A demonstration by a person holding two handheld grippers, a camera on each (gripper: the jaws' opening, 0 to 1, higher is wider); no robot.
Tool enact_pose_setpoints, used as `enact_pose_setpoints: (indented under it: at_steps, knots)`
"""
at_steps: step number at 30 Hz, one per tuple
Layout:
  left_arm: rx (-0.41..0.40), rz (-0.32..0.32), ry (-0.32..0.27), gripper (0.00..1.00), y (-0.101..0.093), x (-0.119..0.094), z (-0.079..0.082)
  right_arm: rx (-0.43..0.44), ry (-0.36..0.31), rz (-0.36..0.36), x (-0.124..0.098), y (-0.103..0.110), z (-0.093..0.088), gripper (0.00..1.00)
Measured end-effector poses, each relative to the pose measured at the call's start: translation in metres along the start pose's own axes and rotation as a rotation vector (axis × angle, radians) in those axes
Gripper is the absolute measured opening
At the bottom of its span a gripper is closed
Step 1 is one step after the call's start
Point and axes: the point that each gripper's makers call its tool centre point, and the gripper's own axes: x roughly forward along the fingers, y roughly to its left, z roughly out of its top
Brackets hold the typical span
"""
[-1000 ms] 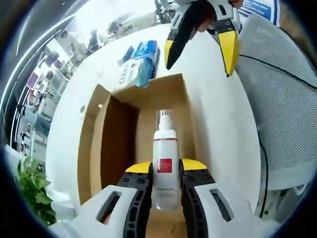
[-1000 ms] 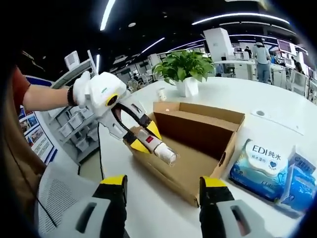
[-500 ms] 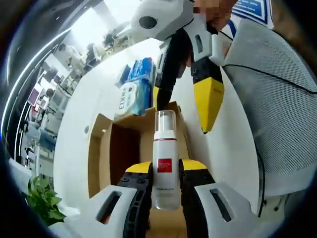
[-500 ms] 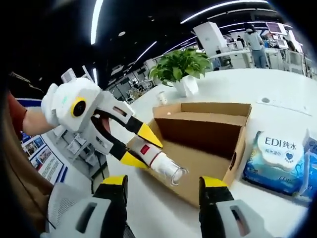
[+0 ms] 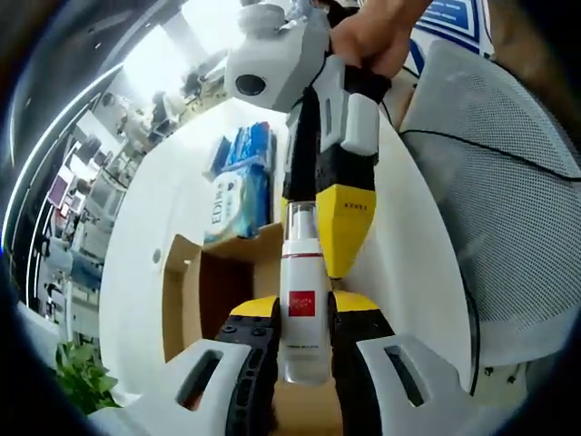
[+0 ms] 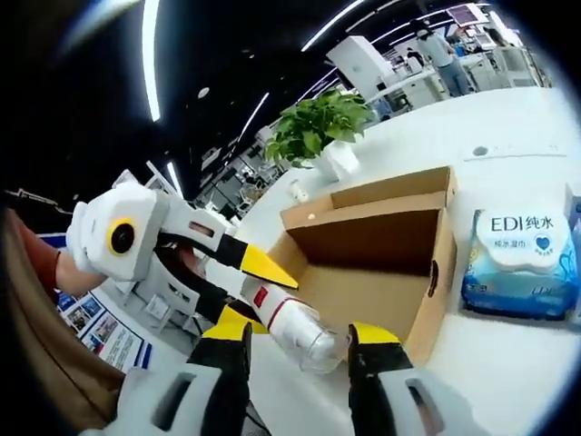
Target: Operate the shoe box by opening the lid, removing the specified soft item, and placing it in the target area until the item is outside and the box remains undamaged.
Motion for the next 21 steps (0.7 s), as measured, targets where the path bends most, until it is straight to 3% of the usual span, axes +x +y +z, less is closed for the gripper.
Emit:
enact_pose_setpoints:
  at_steps: [11, 21]
  knots:
    - [0.004, 0.005, -0.006, 0.2, 0.0, 0.001, 0.004, 0.15, -0.067, 0.051, -0.004, 0.003, 0.008, 0.28]
    - [0.014, 0.021, -0.001, 0.19, -0.003, 0.005, 0.007, 0.176, -0.049, 0.081, -0.001, 0.012, 0.006, 0.2]
